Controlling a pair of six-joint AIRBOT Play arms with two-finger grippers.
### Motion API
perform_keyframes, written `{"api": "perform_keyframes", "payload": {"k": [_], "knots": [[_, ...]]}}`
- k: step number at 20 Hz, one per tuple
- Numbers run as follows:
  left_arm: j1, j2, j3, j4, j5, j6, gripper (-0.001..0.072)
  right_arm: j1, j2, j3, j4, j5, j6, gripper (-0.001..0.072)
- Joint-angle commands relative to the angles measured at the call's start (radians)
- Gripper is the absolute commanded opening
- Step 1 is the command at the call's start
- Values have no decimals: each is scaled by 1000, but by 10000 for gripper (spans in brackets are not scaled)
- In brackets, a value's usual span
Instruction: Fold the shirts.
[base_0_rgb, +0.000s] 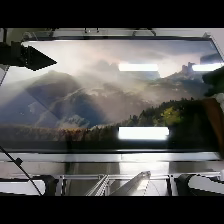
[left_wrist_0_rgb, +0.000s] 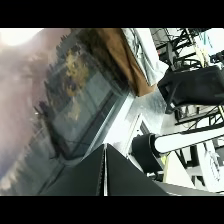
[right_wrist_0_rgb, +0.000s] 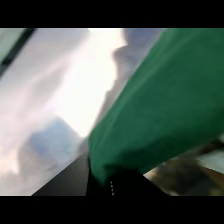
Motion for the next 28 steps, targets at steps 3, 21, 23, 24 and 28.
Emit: {"api": "perform_keyframes", "payload": {"k": [3,21,23,24,28], "knots": [[-49,-2,-2,8,-1,-11,26,-269,40,0,-96,191,-4,24],[-230,-94,-2,6,-46,-33,24,-296,37,-261,-580,549,-128,24],[-216,-94,-2,6,-50,-34,24,-296,37,-347,-652,506,-117,24],[-209,-94,-2,6,-50,-34,24,-296,37,-377,-652,470,-117,25],[-185,-94,-2,6,-52,-37,24,-296,3,-413,-655,438,-122,30]]}}
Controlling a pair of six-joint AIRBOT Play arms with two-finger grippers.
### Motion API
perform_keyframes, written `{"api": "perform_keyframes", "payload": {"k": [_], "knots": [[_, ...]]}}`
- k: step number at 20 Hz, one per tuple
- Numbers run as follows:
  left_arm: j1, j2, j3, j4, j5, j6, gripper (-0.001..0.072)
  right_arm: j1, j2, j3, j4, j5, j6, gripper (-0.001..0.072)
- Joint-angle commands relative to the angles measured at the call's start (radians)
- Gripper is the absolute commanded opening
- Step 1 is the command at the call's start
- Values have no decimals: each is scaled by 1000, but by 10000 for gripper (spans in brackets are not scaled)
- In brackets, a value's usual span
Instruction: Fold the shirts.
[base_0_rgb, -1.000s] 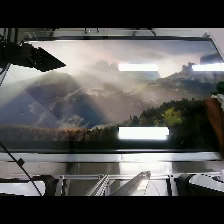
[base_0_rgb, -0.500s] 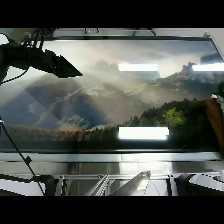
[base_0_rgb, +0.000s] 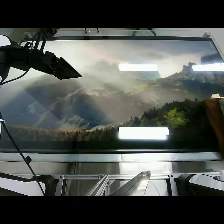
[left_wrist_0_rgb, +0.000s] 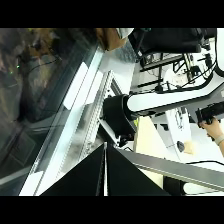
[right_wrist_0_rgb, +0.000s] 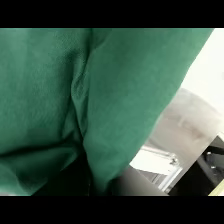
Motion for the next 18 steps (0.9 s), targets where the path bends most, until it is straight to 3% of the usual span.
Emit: {"api": "perform_keyframes", "payload": {"k": [1,2,3,7,8,10,13,18], "knots": [[15,-1,0,0,-2,-2,24,0,-27,-39,-40,-9,0,185],[15,-1,0,0,-2,-2,24,0,-31,-39,-40,0,0,450],[14,-1,0,0,-1,-2,24,0,-31,-38,-40,10,1,642],[16,-1,0,-2,-1,-2,24,3,-30,16,-29,97,9,657],[21,1,0,-8,-1,-2,23,11,-30,49,-16,124,8,616],[27,18,2,-9,19,-2,23,40,-30,134,51,162,9,328],[72,86,2,-7,95,-2,23,118,-28,293,258,146,10,25],[183,243,-19,64,111,11,22,360,36,409,630,-40,-6,24]]}}
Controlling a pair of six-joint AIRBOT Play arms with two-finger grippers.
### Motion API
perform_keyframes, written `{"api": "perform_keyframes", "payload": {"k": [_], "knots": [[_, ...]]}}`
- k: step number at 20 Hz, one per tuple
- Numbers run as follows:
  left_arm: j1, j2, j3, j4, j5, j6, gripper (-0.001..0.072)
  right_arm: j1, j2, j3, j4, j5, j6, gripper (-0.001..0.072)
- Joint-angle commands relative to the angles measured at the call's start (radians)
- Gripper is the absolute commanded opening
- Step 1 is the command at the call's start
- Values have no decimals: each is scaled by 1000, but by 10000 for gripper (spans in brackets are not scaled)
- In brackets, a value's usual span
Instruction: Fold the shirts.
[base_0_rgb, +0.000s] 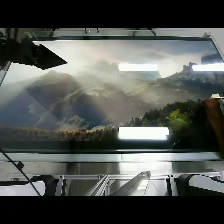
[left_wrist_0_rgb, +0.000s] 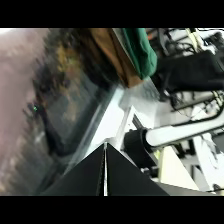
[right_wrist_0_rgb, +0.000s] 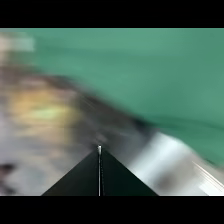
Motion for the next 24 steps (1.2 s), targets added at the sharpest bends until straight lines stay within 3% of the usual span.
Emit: {"api": "perform_keyframes", "payload": {"k": [1,4,7,12,24], "knots": [[60,130,-64,79,40,16,23,216,69,25,216,-136,-44,24],[56,310,-346,122,76,72,23,504,176,-156,148,-205,-82,24],[68,516,-702,123,165,141,23,788,328,-476,109,-330,-101,25],[136,757,-1122,125,241,183,24,1014,581,-983,119,-740,-67,24],[175,897,-1223,121,252,183,24,1005,585,-965,122,-753,-112,25]]}}
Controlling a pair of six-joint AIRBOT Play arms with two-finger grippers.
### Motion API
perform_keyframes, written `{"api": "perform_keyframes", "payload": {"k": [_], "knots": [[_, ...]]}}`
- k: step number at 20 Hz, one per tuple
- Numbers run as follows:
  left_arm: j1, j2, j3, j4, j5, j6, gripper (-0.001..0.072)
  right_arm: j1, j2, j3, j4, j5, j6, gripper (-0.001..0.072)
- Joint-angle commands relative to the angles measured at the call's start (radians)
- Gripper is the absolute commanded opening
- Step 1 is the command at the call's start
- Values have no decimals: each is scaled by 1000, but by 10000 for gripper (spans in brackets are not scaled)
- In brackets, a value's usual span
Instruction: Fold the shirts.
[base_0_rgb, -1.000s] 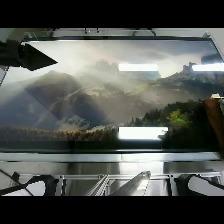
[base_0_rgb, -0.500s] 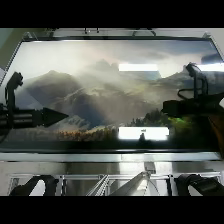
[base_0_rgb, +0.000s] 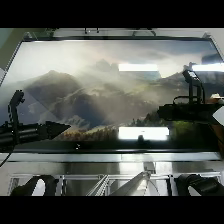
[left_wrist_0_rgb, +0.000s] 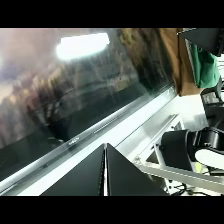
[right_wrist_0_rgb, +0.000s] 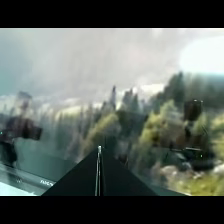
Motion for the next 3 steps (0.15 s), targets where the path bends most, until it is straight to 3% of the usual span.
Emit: {"api": "perform_keyframes", "payload": {"k": [1,3], "knots": [[2,21,-8,2,0,-2,23,2,2,-3,2,-8,-3,25],[2,21,-8,1,1,-2,23,2,2,-3,2,-8,-3,25]]}}
